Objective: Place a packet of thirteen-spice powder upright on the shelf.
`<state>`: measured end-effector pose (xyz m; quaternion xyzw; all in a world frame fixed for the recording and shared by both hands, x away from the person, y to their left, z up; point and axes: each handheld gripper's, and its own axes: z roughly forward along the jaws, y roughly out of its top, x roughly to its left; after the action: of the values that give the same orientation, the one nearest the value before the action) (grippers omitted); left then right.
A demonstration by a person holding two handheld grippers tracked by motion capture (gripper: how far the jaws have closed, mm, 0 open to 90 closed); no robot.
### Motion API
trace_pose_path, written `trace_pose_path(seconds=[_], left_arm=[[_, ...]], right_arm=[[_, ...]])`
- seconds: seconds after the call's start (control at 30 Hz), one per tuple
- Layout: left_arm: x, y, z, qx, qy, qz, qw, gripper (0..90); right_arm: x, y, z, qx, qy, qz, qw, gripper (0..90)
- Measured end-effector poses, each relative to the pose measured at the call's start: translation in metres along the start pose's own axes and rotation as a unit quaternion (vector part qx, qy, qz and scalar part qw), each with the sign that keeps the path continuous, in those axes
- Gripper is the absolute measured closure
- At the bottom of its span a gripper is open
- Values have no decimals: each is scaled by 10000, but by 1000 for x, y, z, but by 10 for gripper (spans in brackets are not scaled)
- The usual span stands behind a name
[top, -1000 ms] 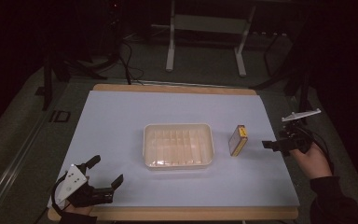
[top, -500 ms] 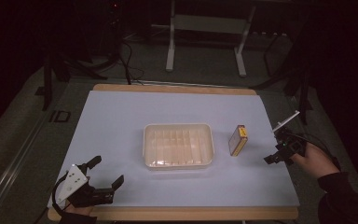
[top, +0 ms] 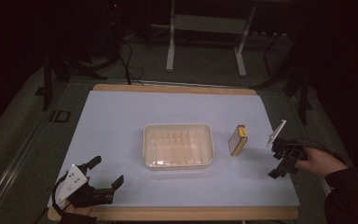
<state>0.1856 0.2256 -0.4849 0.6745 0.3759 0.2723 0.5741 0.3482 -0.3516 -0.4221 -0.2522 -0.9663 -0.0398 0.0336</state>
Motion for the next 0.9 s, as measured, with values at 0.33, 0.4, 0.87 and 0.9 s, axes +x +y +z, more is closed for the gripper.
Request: trace_pose_path(seconds=[0.33,0.4,0.87,0.9], left_arm=[[1,-1,1,8,-3,-28,10000,0],[1,-1,0,7,-21,-24,10000,0],[1,-1,0,12,-49,-30,10000,0],[1,-1,0,12,-41,-30,10000,0]], right_arm=[[15,1,6,248,336,-733,9964,153],[21,3,8,358,324,-993,9939,144],[41,29,3,590,550,-1247,9889,130],[43,30,3,565,505,-1349,9880,127]])
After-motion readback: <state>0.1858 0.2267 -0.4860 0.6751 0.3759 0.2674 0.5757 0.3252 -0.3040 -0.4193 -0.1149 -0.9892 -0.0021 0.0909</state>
